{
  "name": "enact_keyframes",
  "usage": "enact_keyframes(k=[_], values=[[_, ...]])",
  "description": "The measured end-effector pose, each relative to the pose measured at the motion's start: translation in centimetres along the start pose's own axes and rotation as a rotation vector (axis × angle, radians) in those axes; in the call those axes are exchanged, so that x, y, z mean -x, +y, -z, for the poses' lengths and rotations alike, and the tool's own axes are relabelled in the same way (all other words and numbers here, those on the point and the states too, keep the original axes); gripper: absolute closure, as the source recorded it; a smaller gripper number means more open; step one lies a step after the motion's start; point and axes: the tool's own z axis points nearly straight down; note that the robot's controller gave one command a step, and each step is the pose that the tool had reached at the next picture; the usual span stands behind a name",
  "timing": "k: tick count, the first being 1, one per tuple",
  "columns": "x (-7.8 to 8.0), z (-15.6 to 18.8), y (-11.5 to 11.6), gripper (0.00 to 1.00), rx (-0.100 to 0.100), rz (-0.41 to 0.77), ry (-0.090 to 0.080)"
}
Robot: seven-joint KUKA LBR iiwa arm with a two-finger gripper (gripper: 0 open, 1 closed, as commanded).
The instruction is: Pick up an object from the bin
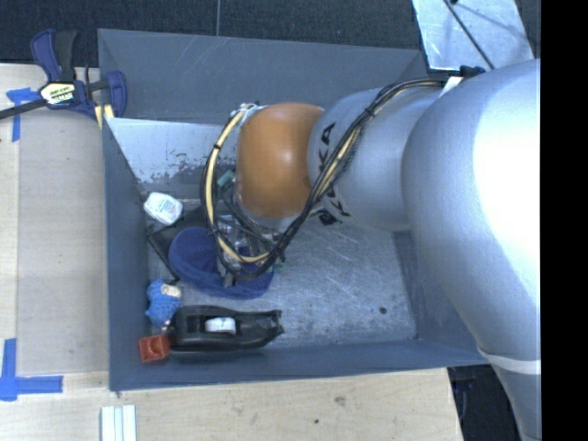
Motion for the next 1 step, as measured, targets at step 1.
enact_keyframes(k=[1], values=[[0.18,15.88,2.00,1.00,-0.001,0.053,0.002]])
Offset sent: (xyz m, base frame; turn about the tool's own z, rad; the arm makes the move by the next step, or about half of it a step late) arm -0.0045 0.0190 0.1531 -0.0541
